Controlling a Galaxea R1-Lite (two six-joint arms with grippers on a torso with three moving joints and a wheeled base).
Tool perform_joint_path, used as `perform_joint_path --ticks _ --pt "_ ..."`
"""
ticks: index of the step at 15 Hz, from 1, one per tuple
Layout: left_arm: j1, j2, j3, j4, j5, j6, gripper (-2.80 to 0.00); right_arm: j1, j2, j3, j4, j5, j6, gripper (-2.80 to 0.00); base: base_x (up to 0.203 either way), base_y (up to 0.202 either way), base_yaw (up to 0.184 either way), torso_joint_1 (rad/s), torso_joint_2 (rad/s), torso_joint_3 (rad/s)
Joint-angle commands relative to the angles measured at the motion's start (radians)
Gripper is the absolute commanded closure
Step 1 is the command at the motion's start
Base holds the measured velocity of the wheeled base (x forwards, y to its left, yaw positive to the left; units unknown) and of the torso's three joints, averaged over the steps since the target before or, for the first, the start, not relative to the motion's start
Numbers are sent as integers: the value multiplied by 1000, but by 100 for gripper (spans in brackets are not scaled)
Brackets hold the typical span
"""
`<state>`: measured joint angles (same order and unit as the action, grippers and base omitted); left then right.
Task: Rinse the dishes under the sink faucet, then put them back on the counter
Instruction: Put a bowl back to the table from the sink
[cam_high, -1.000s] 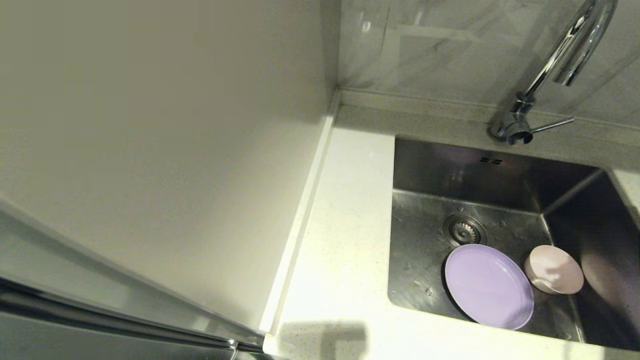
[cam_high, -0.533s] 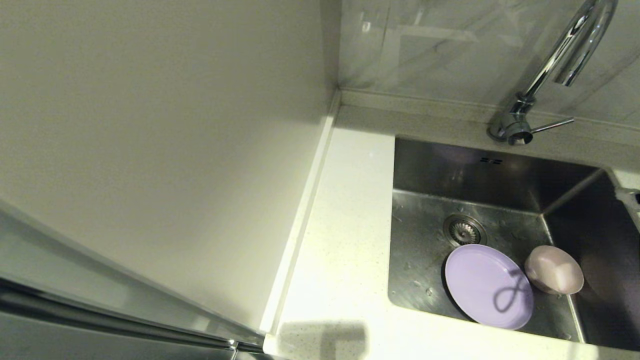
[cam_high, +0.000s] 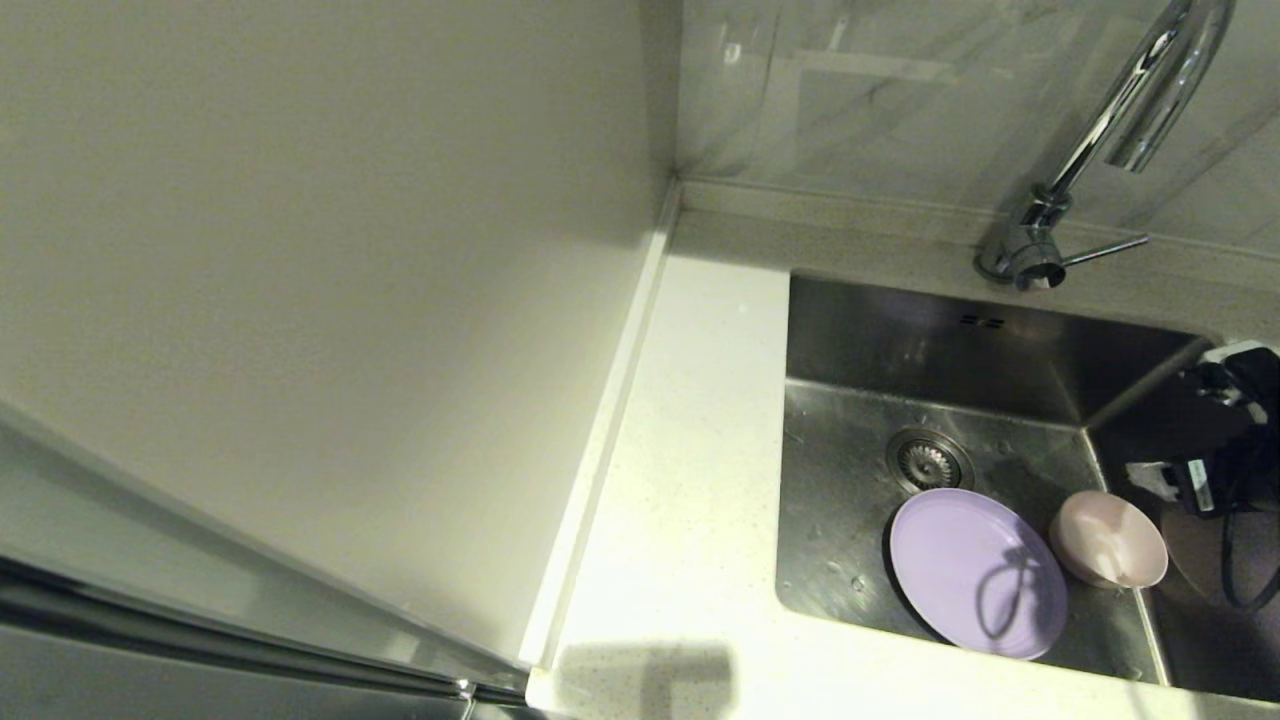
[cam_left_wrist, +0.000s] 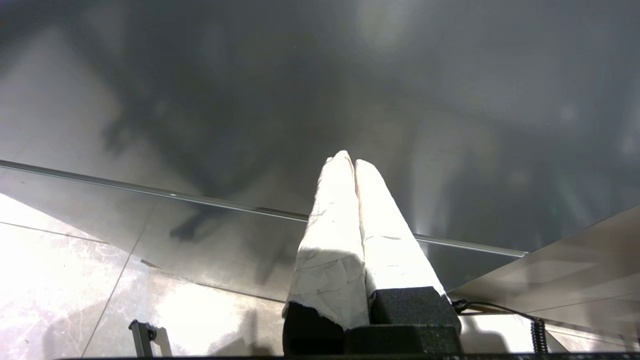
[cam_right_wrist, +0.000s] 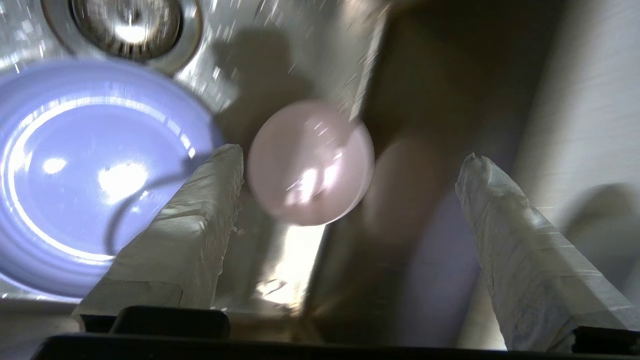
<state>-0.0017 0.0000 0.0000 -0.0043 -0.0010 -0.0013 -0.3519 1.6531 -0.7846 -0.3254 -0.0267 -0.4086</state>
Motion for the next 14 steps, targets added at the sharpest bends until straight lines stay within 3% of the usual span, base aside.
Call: perform_joint_path --ticks 1,7,11,14 --pt "0 0 3 0 1 0 0 4 129 -16 -3 18 7 -280 0 0 0 0 0 0" --pt "0 -1 3 0 1 0 0 9 324 -112 -40 79 66 -280 0 0 0 0 0 0" --pt "0 0 3 0 1 0 0 2 412 -128 -46 84 77 -280 0 0 0 0 0 0" --pt "0 0 3 0 0 0 0 -6 461 -175 -81 75 128 -280 0 0 0 0 0 0"
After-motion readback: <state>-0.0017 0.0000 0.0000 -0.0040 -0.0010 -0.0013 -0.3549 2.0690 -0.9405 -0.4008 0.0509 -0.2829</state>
